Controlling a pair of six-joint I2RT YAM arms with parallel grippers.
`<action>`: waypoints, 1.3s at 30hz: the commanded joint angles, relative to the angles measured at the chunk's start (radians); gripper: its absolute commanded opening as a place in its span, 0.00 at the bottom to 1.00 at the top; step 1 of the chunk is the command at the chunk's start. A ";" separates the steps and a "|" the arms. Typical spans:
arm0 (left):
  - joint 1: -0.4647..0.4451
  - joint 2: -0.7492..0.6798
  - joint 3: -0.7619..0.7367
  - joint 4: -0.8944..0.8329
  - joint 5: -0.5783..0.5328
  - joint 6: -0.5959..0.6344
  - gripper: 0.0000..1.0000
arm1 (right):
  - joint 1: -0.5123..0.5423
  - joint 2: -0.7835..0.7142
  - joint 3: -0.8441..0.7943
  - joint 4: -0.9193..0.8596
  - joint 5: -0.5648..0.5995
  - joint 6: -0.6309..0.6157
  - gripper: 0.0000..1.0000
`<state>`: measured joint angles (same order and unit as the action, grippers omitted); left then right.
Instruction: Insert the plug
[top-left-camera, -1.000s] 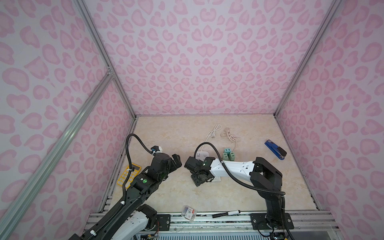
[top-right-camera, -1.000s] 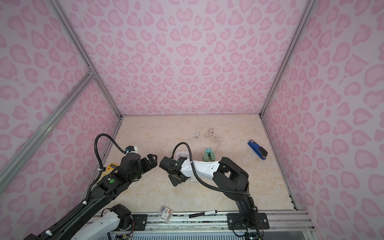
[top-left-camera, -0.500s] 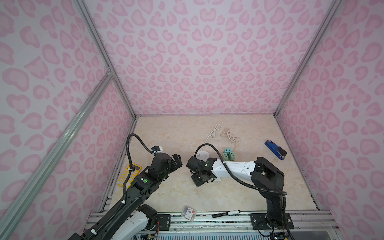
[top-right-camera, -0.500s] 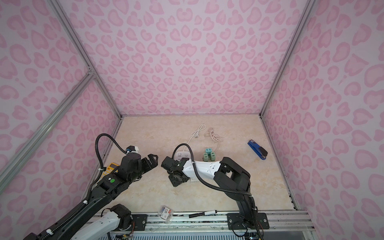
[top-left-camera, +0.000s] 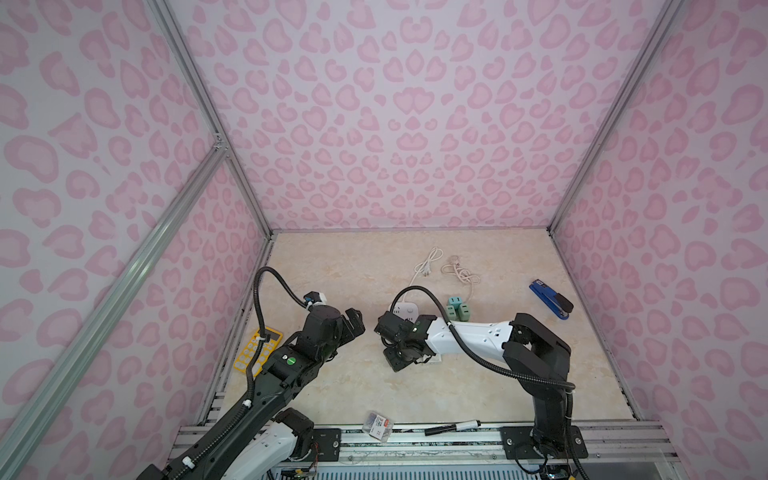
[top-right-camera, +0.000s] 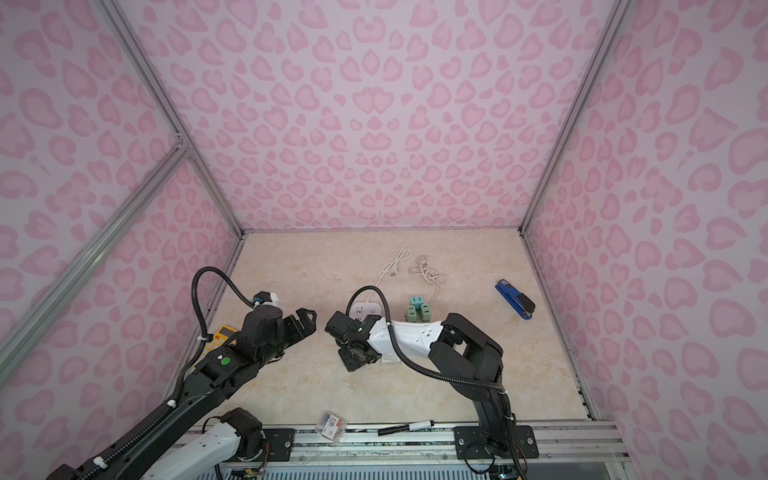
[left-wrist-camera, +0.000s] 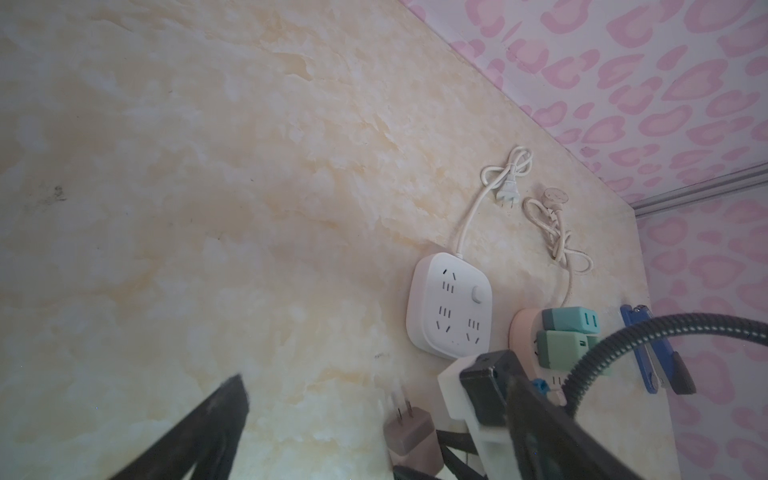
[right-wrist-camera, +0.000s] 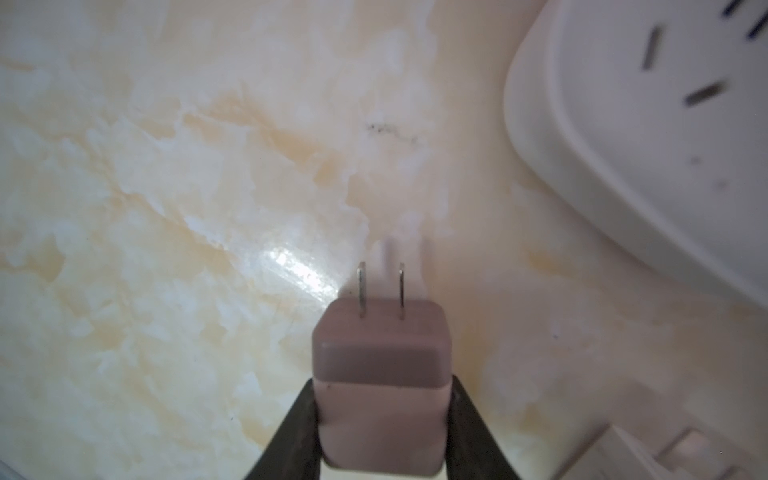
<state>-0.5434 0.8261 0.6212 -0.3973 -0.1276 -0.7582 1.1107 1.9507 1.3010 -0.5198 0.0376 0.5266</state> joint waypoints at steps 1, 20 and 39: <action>0.002 -0.004 -0.004 0.022 0.007 0.004 0.99 | -0.005 0.010 -0.024 -0.022 -0.001 -0.010 0.37; 0.002 0.080 0.006 0.039 0.252 0.056 0.91 | -0.151 -0.243 -0.154 0.021 -0.140 -0.214 0.25; 0.002 0.255 -0.031 0.393 0.752 -0.015 0.70 | -0.166 -0.399 -0.201 0.071 -0.298 -0.376 0.24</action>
<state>-0.5434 1.0790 0.5972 -0.0895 0.5533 -0.7601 0.9436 1.5528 1.0935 -0.4618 -0.2340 0.1722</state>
